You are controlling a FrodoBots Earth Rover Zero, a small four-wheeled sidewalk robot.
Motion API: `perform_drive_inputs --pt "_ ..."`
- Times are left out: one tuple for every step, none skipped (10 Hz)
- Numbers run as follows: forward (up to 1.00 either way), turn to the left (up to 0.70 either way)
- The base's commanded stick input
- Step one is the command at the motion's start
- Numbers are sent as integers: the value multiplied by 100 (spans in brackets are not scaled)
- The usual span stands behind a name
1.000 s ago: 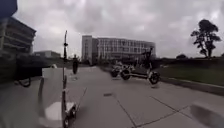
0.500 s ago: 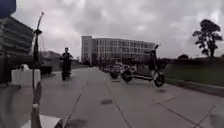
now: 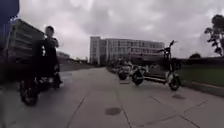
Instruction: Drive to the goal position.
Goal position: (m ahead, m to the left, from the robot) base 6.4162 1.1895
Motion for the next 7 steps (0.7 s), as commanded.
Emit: perform_drive_inputs --pt "70 2" --pt "70 2" --pt "70 2" --pt "70 2" --pt "70 2" --pt "70 2" --pt "70 2"
